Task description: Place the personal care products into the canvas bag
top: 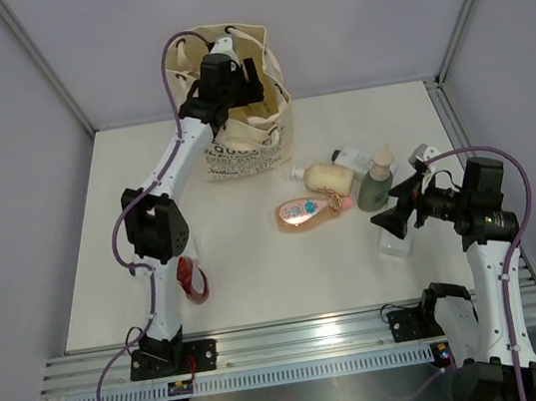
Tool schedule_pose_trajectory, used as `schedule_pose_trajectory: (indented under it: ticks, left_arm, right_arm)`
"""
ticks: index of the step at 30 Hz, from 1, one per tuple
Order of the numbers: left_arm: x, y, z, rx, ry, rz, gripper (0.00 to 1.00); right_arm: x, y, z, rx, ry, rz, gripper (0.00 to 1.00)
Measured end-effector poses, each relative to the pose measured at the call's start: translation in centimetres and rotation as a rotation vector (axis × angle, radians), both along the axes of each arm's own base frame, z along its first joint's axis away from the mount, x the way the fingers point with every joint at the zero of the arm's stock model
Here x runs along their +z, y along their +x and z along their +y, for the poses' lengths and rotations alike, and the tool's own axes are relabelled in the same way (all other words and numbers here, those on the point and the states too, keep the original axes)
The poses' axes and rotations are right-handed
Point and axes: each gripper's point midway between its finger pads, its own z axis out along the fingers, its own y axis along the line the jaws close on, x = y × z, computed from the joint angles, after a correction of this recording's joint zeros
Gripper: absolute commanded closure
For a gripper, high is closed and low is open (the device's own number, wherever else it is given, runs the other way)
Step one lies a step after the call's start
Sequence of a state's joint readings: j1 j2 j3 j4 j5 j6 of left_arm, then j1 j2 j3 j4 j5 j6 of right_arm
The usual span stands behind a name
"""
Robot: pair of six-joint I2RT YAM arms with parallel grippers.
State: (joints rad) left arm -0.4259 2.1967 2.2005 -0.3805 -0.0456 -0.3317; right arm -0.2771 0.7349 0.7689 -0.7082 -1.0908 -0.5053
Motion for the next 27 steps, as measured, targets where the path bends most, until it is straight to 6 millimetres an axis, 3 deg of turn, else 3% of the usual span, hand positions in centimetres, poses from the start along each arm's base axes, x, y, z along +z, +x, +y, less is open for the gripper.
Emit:
schedule_pose_trajectory:
  ticks: [3, 5, 13, 18, 21, 23, 25, 27]
  left_arm:
    - [-0.6, 0.3, 0.4, 0.005, 0.012, 0.005, 0.10]
    - [-0.1, 0.8, 0.6, 0.012, 0.000, -0.019, 0.05]
    - [2.1, 2.1, 1.4, 0.029, -0.061, -0.082, 0.02]
    - [4.1, 1.9, 2.6, 0.028, -0.105, -0.092, 0.01]
    - [7.4, 0.8, 3.8, 0.032, -0.155, -0.114, 0.01]
    - [11.4, -0.7, 5.0, 0.040, -0.203, -0.160, 0.01]
    - [15.8, -3.1, 6.2, 0.043, -0.252, -0.218, 0.01]
    - [20.8, -7.0, 7.8, 0.043, -0.303, -0.285, 0.01]
  right_arm:
    - [-0.1, 0.0, 0.0, -0.001, 0.001, 0.004, 0.00]
    - [-0.1, 0.1, 0.0, -0.001, 0.001, 0.008, 0.01]
    - [-0.2, 0.2, -0.1, -0.007, -0.003, 0.010, 0.00]
    - [-0.3, 0.2, -0.2, -0.013, -0.008, 0.012, 0.01]
    - [-0.2, 0.4, -0.5, -0.027, -0.018, 0.028, 0.01]
    - [0.3, 1.0, -1.2, -0.060, -0.044, 0.049, 0.01]
    - [1.3, 2.4, -2.6, -0.147, -0.083, 0.077, 0.00]
    - [2.0, 3.8, -4.2, -0.243, -0.116, 0.100, 0.00]
